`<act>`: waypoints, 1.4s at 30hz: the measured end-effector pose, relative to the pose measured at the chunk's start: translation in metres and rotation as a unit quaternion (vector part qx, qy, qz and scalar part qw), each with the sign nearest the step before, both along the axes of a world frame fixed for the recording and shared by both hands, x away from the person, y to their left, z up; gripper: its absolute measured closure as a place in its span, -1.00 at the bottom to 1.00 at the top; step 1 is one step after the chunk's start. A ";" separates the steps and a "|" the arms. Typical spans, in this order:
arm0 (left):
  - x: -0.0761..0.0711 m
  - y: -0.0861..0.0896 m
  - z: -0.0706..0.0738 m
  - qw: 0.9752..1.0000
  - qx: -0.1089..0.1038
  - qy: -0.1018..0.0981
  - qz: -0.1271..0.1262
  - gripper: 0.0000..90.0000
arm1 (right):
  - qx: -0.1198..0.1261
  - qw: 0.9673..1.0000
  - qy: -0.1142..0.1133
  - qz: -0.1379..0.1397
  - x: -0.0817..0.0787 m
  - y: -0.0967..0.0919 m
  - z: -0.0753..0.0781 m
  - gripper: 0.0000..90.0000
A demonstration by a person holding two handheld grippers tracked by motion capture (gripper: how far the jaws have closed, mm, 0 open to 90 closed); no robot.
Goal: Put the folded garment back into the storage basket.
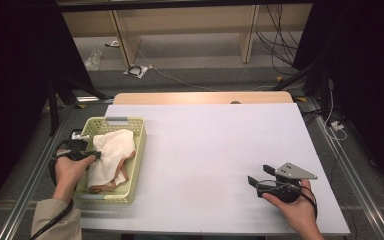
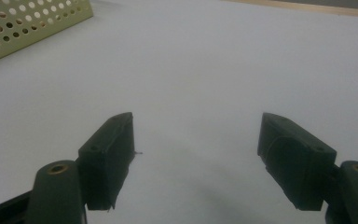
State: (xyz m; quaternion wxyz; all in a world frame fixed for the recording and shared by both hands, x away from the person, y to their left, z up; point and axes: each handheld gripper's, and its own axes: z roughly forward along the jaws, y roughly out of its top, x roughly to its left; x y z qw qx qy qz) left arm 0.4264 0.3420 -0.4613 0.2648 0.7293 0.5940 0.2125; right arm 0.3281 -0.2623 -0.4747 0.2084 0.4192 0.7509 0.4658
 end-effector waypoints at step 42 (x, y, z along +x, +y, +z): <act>0.001 -0.054 0.013 0.991 0.000 0.062 -0.117 0.89 | 0.000 1.000 -0.001 0.000 0.000 -0.001 0.001 -0.38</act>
